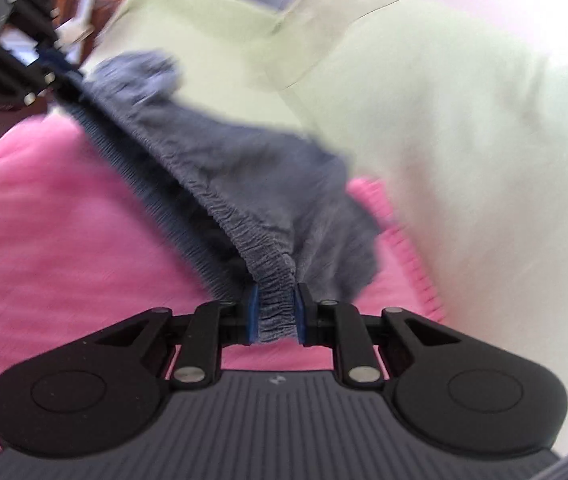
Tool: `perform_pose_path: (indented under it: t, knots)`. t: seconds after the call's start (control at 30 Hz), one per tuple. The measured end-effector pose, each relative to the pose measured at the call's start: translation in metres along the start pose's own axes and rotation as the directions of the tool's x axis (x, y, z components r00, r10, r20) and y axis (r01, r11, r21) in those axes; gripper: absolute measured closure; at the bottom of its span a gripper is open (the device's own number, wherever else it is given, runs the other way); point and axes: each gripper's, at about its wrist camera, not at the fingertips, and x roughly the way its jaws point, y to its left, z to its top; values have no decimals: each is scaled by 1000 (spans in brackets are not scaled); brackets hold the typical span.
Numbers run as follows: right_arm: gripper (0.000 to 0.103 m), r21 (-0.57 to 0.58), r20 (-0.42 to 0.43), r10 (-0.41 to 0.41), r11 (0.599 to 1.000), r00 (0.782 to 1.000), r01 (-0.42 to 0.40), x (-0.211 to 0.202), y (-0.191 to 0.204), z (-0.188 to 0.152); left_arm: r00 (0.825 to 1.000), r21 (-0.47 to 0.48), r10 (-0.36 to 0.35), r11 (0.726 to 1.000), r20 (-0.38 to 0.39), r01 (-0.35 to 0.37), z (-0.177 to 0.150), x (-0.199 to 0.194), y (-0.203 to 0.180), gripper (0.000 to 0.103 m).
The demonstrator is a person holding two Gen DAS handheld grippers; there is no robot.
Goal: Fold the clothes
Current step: 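Lift the shorts by the waistband with both grippers and shake them out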
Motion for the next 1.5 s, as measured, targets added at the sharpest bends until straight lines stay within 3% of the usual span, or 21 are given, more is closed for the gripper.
perform_pose_path:
  t: [0.1,0.17,0.23,0.3,0.5,0.67,0.77,0.83,0.9,0.93,0.97,1.0,1.03,1.13,1.23,1.33,1.37,1.5]
  knots:
    - [68,-104,-34,-34,994,999,30,20,23,-14,995,205,101,973,18,-103,-9,14,-36,86]
    - [55,-145,-35,-47,989,998,41,18,28,-20,991,251,104,960,80,-121,-22,1,-37,84]
    - [49,-135,-26,-40,990,999,36,4,23,-27,990,283,87,952,112,-116,-37,-10,-33,79]
    - [49,-176,-31,-38,984,999,32,-6,21,-39,990,344,66,933,128,-107,-54,-21,-30,57]
    - [49,-311,8,-62,948,998,62,9,26,-44,982,393,85,908,168,-146,-66,-22,-49,53]
    - [50,-399,83,-121,906,989,144,24,34,-53,945,489,175,821,277,-296,-75,-4,-61,53]
    - [53,-446,118,-152,875,981,189,33,35,-56,932,502,163,805,325,-316,-73,3,-51,53]
    - [58,-470,139,-163,857,977,210,31,40,-39,923,522,149,787,355,-328,-76,7,-49,53]
    - [62,-486,151,-164,847,975,218,37,41,-39,918,529,132,783,374,-328,-79,14,-46,59]
    - [78,-490,152,-154,846,976,209,39,42,-38,918,524,128,787,376,-324,-79,16,-44,64]
    - [87,-487,149,-135,852,980,191,42,41,-38,918,524,129,787,376,-325,-80,19,-42,76]
    - [87,-465,143,-120,868,982,174,40,37,-36,916,525,135,784,377,-331,-80,20,-39,82]
    - [87,-442,137,-106,883,985,156,38,32,-33,910,512,148,786,387,-346,-78,18,-34,82]
    - [88,-288,143,-107,947,984,145,12,7,-12,878,428,215,807,428,-406,-62,1,-5,83]
    - [88,-83,183,-165,980,969,182,-31,-24,18,814,339,308,794,492,-505,-31,-23,32,83]
    - [88,4,228,-283,957,931,290,-65,-56,49,758,247,379,786,531,-566,10,-43,69,83]
    - [88,29,231,-307,951,923,309,-71,-64,55,731,213,403,779,550,-590,27,-51,82,83]
    - [88,155,233,-444,895,865,418,-122,-111,92,648,126,424,769,633,-627,69,-93,112,83]
